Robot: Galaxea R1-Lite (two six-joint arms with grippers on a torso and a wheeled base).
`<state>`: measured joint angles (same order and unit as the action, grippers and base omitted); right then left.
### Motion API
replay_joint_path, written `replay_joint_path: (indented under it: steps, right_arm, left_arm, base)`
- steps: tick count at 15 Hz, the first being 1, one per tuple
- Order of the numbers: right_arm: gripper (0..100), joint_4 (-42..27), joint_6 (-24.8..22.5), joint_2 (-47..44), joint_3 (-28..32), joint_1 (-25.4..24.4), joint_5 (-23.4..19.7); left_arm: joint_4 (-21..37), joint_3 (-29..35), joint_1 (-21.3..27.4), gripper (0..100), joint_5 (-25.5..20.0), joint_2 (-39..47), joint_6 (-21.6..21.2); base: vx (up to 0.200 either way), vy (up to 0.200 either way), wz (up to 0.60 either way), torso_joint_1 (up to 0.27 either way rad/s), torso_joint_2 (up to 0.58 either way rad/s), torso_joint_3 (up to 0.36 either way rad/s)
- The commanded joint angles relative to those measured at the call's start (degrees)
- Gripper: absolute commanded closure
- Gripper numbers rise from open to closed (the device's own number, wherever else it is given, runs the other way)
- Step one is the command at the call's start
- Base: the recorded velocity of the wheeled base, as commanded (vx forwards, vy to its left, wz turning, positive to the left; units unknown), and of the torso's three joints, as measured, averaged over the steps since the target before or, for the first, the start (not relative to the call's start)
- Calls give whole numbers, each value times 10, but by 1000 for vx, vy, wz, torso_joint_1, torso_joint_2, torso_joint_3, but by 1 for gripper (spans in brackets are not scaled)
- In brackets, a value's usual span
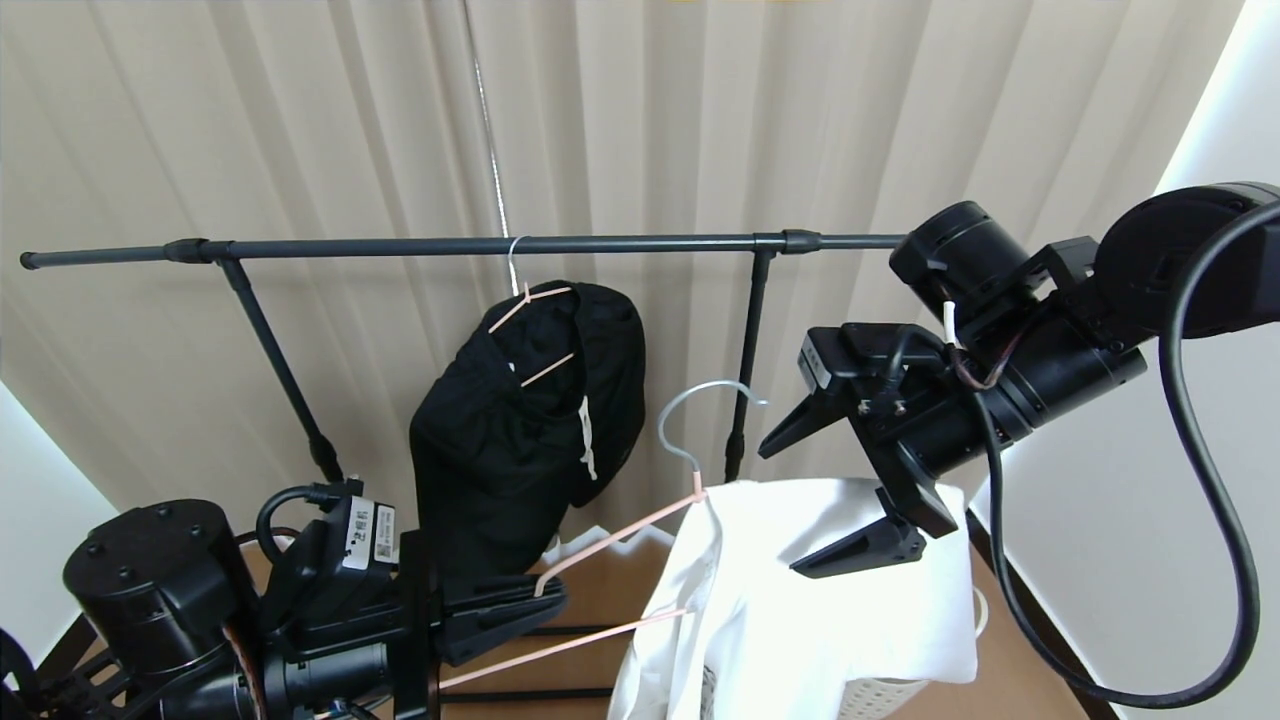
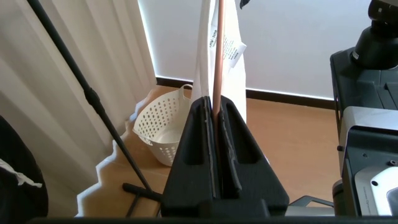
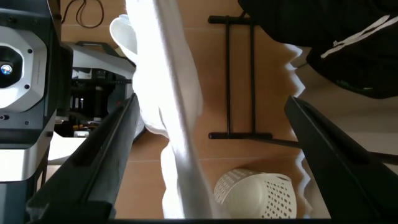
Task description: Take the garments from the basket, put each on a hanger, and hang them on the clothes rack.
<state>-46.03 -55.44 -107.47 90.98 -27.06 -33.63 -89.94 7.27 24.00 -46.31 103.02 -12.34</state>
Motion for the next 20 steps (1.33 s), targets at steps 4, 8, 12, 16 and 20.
replay_joint_path:
  steps: [4,8,12,16,20]
  right_arm:
    - [0,0,0,-5,1,-4,0]
    - [0,0,0,-7,1,-5,0]
    - [100,0,0,-6,1,-10,0]
    - [100,0,0,-1,0,-10,0]
    - [100,-1,0,4,-2,-10,0]
  left_arm:
    - [-1,2,0,100,0,1,3]
    - [-1,4,0,100,0,0,4]
    - [-1,6,-1,100,1,1,5]
    - [-1,6,-1,100,1,0,6]
    - [-1,6,-1,100,0,0,6]
  base:
    - [0,0,0,0,0,0]
    - [0,0,0,0,0,0]
    - [0,0,0,0,0,0]
    - [0,0,0,0,0,0]
    - [0,0,0,0,0,0]
